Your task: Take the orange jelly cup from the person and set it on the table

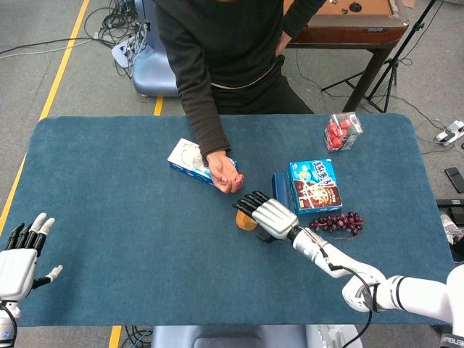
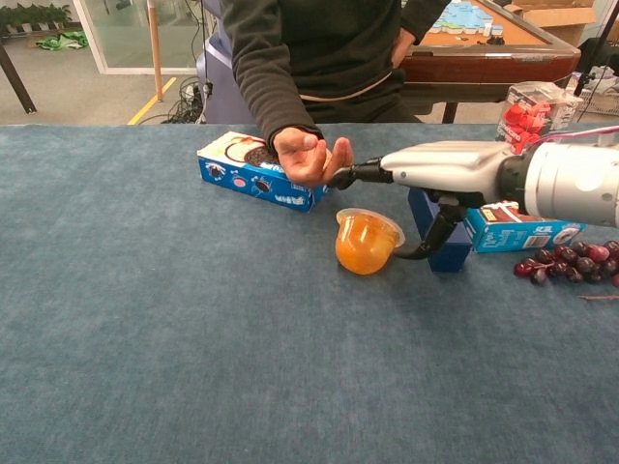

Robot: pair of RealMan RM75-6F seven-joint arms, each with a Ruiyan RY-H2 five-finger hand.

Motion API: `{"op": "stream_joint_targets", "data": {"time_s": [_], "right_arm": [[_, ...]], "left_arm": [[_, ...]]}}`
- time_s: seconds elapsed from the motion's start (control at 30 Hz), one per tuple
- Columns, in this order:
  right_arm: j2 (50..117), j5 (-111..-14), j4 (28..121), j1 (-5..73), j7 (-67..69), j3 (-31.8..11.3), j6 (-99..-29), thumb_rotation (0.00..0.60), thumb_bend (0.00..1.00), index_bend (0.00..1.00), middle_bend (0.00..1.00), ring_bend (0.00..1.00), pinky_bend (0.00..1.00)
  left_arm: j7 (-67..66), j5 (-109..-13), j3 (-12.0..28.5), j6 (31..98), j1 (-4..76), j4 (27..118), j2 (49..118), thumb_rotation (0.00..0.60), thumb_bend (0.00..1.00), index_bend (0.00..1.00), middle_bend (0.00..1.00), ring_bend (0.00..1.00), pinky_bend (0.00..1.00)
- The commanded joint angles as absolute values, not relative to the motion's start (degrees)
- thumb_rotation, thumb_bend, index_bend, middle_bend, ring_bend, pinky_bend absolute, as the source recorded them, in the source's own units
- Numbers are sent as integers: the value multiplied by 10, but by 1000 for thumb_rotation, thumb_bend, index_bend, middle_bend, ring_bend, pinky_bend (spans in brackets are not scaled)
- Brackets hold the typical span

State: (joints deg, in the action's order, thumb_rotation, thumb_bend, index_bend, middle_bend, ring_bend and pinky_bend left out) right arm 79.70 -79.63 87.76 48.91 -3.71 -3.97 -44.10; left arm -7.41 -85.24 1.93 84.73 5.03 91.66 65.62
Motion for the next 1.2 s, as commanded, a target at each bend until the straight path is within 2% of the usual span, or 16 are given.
{"op": "stream_joint_targets", "data": {"time_s": [0.03, 0.2, 0.47, 0.8, 1.2], "right_arm": [[759, -805, 915, 468, -49, -41, -480, 600, 295, 0, 68, 0, 55], [705, -798, 969, 421, -89, -43, -558, 600, 294, 0, 87, 0, 54], [660, -769, 1021, 331, -195, -36, -692, 600, 295, 0, 110, 0, 54], [620, -779, 1023, 216, -174, -1, -805, 600, 295, 0, 110, 0, 54], [630, -809, 981, 118, -95, 18, -886, 600, 296, 0, 110, 0, 54]], "left_arm": [[-73, -851, 20, 847, 51, 916, 655, 600, 193, 62, 22, 89, 39], [-69, -848, 25, 845, 54, 912, 656, 600, 193, 63, 22, 90, 39], [-60, -842, 32, 834, 64, 899, 659, 600, 194, 63, 22, 90, 39], [-50, -842, 34, 830, 70, 888, 666, 600, 193, 63, 21, 90, 39], [-63, -850, 32, 836, 71, 903, 669, 600, 193, 62, 22, 90, 39]]}}
